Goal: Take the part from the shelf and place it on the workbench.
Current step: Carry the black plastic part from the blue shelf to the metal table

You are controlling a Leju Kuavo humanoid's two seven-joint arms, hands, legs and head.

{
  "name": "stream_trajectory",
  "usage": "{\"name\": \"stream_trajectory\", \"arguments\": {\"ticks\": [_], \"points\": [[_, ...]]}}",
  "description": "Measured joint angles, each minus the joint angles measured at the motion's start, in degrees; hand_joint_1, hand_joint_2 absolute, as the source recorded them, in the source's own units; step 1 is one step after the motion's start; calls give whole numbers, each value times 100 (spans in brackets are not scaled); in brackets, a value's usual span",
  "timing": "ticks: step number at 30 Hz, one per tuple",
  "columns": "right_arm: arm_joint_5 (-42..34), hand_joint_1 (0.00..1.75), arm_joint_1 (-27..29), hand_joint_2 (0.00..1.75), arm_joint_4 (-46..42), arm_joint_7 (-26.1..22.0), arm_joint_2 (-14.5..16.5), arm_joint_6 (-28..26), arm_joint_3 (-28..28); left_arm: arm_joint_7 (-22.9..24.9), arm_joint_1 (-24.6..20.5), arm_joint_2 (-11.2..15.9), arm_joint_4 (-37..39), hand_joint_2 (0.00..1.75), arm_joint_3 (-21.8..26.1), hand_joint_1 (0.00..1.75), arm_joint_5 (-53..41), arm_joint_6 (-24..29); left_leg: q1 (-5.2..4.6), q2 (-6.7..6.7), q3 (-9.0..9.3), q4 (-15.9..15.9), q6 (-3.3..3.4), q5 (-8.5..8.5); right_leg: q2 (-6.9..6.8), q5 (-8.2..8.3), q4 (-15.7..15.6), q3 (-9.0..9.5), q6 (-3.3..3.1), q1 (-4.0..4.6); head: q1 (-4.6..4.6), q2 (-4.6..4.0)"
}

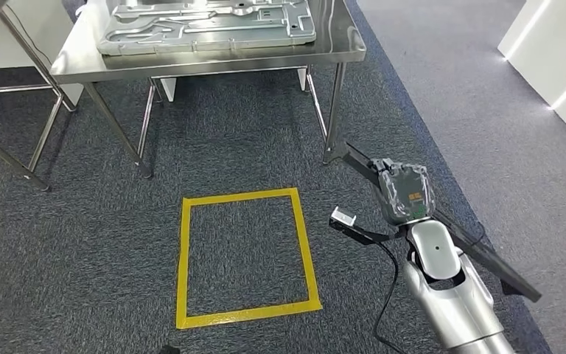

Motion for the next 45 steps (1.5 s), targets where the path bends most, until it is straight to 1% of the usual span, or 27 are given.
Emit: {"name": "stream_trajectory", "arguments": {"ticks": [1, 2, 3, 5, 6, 7, 10, 11, 13, 14, 16, 17, 18, 19, 20, 22, 23, 24, 27, 29, 31, 32, 33, 36, 37, 42, 45], "points": [[7, 175, -35, 175, 23, -11, -9, 27, 1, 8, 18, 0, 0, 175, 0, 0, 0, -2, 0, 0, -273, 305, -2, 17, 11, -77, -1, 88, -6, 12, 0, 0], [13, 175, -64, 175, 48, -25, -19, 54, 3, 14, 39, 0, 0, 175, 0, 0, -2, -5, 0, -1, -454, 392, 3, 167, 23, -162, -1, 191, -7, 24, 0, 0], [21, 175, -106, 175, 75, -45, -28, 96, 10, 20, 57, 1, 0, 175, 0, 0, -6, -8, -2, -2, -518, 228, 19, 445, 37, -251, -2, 304, -5, 34, 0, 0], [29, 175, -291, 175, 161, -129, -69, 251, 58, 31, 80, 9, 1, 175, 0, 0, -15, -24, -20, -21, -421, -473, 93, 1103, 68, -439, -20, 524, 11, 41, 1, 0], [20, 175, -454, 175, 231, -201, -107, 363, 101, 37, 85, 16, 1, 175, 0, 0, -18, -35, -44, -34, -346, -747, 144, 1290, 87, -514, -38, 597, 37, 40, 2, 0], [-4, 175, -646, 175, 311, -290, -151, 495, 153, 42, 83, 25, 2, 175, 0, 0, -19, -47, -82, -44, -273, -927, 194, 1322, 107, -569, -70, 648, 74, 26, 2, 0], [-134, 175, -1303, 175, 567, -661, -301, 903, 345, 64, 51, 32, 2, 175, 0, 0, -19, -82, -135, -25, -7, -1218, 307, 1022, 141, -493, -32, 698, 198, -13, -2, 0], [-179, 175, -1539, 175, 669, -777, -349, 1008, 425, 71, 45, 32, 2, 175, 1, 0, -18, -92, -108, -20, 125, -1328, 327, 972, 127, -352, 175, 616, 224, -16, -2, 0], [-251, 175, -2008, 175, 939, -934, -429, 1173, 610, 82, 37, 31, 2, 175, 2, 0, -23, -97, -40, -28, 421, -1532, 340, 918, 83, -124, 884, 186, 287, -28, -2, 0], [-277, 175, -2228, 175, 1099, -992, -455, 1248, 703, 100, 41, 31, 2, 175, 2, 0, -30, -95, -19, -43, 571, -1621, 340, 873, 57, -161, 1243, -96, 324, -45, -1, 0], [-303, 175, -2735, 175, 1490, -1103, -476, 1448, 934, 158, 65, 22, 2, 175, 2, 0, -40, -87, 23, -70, 841, -1732, 316, 746, 36, -636, 1568, -593, 402, -84, -1, 0], [-319, 175, -3037, 175, 1711, -1147, -478, 1554, 1074, 185, 84, 15, 2, 175, 2, 0, -41, -84, 44, -80, 958, -1757, 298, 670, 22, -891, 1525, -773, 429, -101, -1, 0], [-344, 175, -3355, 175, 1925, -1174, -478, 1647, 1218, 202, 104, 5, 2, 175, 2, 0, -39, -81, 69, -87, 1068, -1766, 273, 586, 3, -1008, 1361, -910, 455, -114, -1, 0], [-383, 175, -3650, 175, 2119, -1186, -478, 1710, 1354, 210, 125, -5, 3, 175, 2, 0, -38, -80, 97, -96, 1173, -1765, 242, 495, -21, -880, 1083, -997, 477, -123, -1, 0], [-427, 175, -3892, 175, 2293, -1197, -478, 1758, 1481, 214, 147, -15, 3, 175, 2, 0, -37, -79, 120, -108, 1257, -1759, 203, 396, -51, -434, 712, -1041, 489, -129, -1, 0], [-499, 175, -4265, 175, 2607, -1237, -471, 1863, 1742, 219, 187, -26, 7, 175, 2, 0, -32, -81, 143, -151, 1398, -1672, 105, 198, -99, 655, 116, -1087, 441, -111, -1, -1], [-529, 175, -4421, 175, 2727, -1257, -464, 1934, 1873, 221, 199, -28, 8, 175, 3, 0, -26, -82, 144, -163, 1431, -1641, 53, 116, -109, 988, 19, -1109, 383, -92, 0, -1], [-563, 175, -4590, 175, 2823, -1266, -452, 2011, 1997, 221, 201, -28, 9, 175, 3, 0, -21, -84, 141, -167, 1455, -1589, 7, 72, -106, 1062, 39, -1136, 321, -74, 12, -1], [-673, 175, -5284, 175, 3064, -1204, -338, 2218, 2342, 207, 175, -30, 9, 175, 4, 0, 10, -76, 139, -129, 1332, -1295, -73, 26, -68, 928, 110, -1118, 172, -92, 33, 0], [-702, 175, -5746, 175, 3304, -1162, -244, 2315, 2630, 200, 160, -31, 9, 175, 8, 0, 38, -77, 139, -106, 1013, -680, -78, -198, -36, 866, 94, -1037, 97, -77, 26, 0], [-668, 175, -6024, 175, 3565, -1155, -164, 2357, 2947, 204, 164, -31, 9, 175, 21, 0, 56, -85, 125, -98, 615, -23, -70, -565, -4, 786, 88, -946, 50, -26, 23, 0], [-637, 175, -6123, 175, 3694, -1158, -118, 2363, 3100, 206, 173, -31, 9, 175, 31, 0, 62, -91, 112, -97, 468, 121, -59, -630, 14, 742, 89, -896, 34, 3, 24, 0], [-606, 175, -6219, 175, 3812, -1161, -72, 2360, 3238, 208, 181, -31, 9, 175, 38, 0, 67, -96, 97, -97, 385, 84, -40, -543, 33, 696, 90, -849, 25, 31, 24, 0], [-542, 175, -6553, 175, 4088, -1144, 54, 2347, 3532, 211, 195, -27, 9, 175, 58, 0, 80, -103, 25, -82, 487, -847, 113, 299, 59, 586, 86, -710, 16, 98, 25, 0], [-525, 175, -6665, 175, 4176, -1135, 88, 2344, 3621, 214, 192, -25, 9, 175, 69, 0, 82, -103, -10, -74, 547, -1131, 174, 427, 63, 566, 79, -678, 32, 102, 25, 0], [-486, 175, -6975, 175, 4455, -1125, 174, 2328, 3899, 229, 191, -38, 9, 175, 92, 0, 93, -111, -36, -69, 819, -1530, 357, 481, 62, 521, 272, -610, 208, 79, 26, 0], [-486, 175, -7146, 175, 4587, -1142, 196, 2297, 4006, 239, 157, -51, 9, 175, 114, 0, 106, -129, -22, -63, 1006, -1553, 396, 424, 44, 198, 1086, -1107, 276, 37, 26, 0]]}}
